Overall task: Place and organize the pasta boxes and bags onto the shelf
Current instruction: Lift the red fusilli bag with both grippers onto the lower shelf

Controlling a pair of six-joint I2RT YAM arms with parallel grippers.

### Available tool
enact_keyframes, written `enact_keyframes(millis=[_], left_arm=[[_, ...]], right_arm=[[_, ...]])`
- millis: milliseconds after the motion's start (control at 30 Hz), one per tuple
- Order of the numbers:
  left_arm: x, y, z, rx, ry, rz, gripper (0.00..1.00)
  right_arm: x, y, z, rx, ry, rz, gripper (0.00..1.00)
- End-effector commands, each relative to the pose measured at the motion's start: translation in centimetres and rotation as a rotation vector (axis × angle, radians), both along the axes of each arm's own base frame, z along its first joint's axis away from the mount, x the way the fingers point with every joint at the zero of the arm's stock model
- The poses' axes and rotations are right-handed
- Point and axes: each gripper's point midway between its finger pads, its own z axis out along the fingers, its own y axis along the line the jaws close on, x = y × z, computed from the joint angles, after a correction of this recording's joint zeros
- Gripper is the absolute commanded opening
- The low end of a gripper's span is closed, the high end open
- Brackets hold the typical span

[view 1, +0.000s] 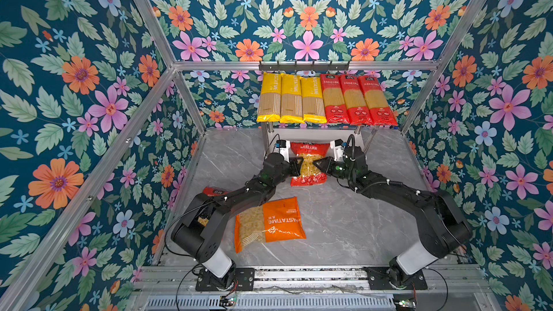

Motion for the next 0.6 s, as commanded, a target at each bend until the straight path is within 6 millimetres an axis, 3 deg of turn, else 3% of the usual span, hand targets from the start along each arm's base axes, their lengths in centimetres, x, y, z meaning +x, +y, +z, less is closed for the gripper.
enact_keyframes(millis=[0, 133, 267, 400, 567], left_arm=[[2.1, 0.3, 1.1, 0.084, -0.131, 0.012, 0.18], [5.0, 0.8, 0.5, 0.162, -0.189, 0.044, 0.21], [7.3, 1.5, -0.9, 0.200, -0.153, 0.073, 0.29], [7.7, 3.1, -1.7, 0.245, -0.121, 0.103, 0.42], [6.0, 4.4, -1.6, 0.234, -0.106, 0.105, 0.49]], right_arm=[[4.3, 1.0, 3.6, 0.065, -0.224, -0.053, 0.00], [8.5, 1.0, 2.3, 0.076, -0.249, -0.106, 0.00], [11.1, 1.0, 0.3, 0.088, -0.190, -0.107, 0.00], [12.4, 1.5, -2.3, 0.091, -0.106, -0.082, 0.00], [13.2, 2.5, -4.2, 0.102, -0.027, -0.054, 0.00]])
